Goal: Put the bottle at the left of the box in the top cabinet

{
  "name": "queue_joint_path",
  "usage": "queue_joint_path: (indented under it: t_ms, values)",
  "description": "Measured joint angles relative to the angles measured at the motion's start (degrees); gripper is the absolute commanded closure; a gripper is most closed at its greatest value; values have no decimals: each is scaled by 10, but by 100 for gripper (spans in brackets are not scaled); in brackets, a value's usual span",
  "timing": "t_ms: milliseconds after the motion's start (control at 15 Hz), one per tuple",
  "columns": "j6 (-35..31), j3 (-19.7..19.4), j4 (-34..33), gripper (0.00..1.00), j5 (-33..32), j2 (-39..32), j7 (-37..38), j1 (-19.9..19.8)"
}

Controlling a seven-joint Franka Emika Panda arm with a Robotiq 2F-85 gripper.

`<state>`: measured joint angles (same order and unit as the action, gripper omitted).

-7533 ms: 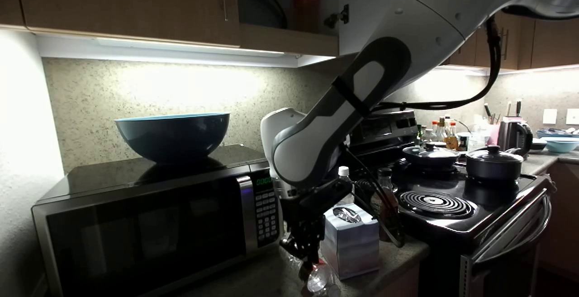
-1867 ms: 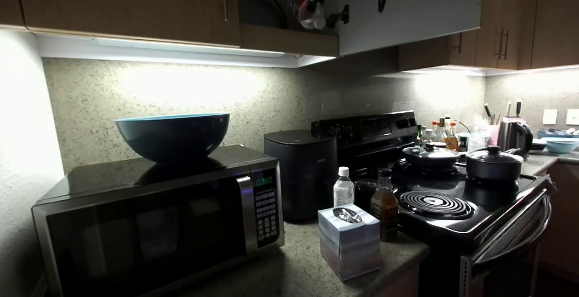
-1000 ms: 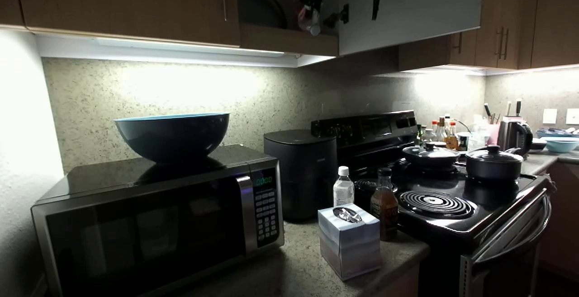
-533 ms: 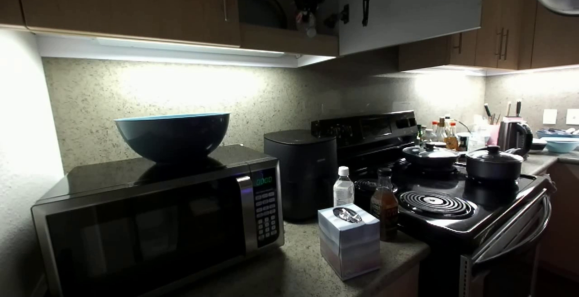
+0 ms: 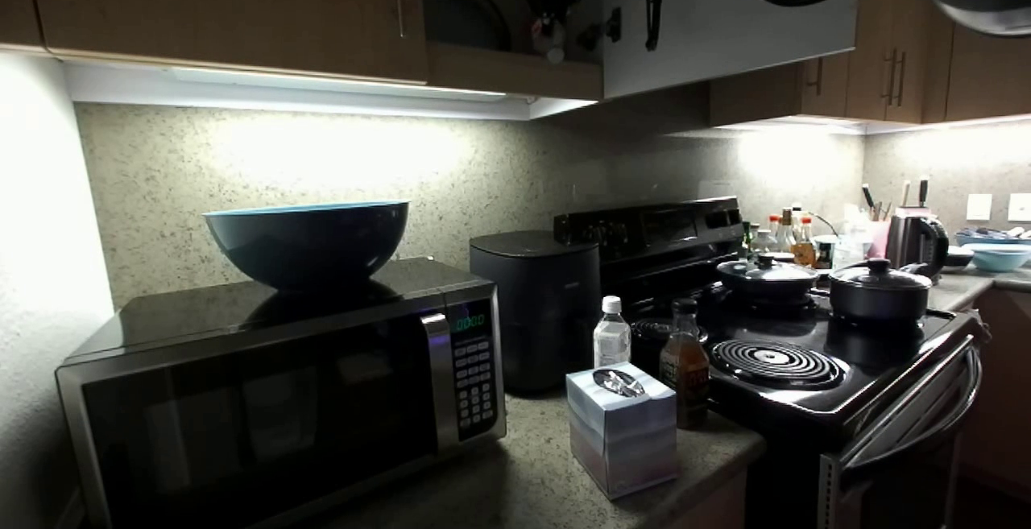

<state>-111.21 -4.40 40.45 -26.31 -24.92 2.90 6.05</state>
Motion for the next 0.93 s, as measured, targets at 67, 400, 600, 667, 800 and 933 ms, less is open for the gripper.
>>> queue_joint_path:
  t_ms: [67, 400, 600, 667, 800, 933]
  values:
    - [-11, -7, -1, 93, -3, -7, 6, 0]
    - [-38, -29, -35, 93, -33, -39, 11, 2]
    - [-37, -34, -54, 93, -38, -53, 11, 8]
    - [-37, -34, -59, 93, -38, -56, 11, 8]
    - [-39, -33, -67, 93, -36, -60, 11, 8]
    - [-39, -33, -77, 93, -34, -68, 11, 8]
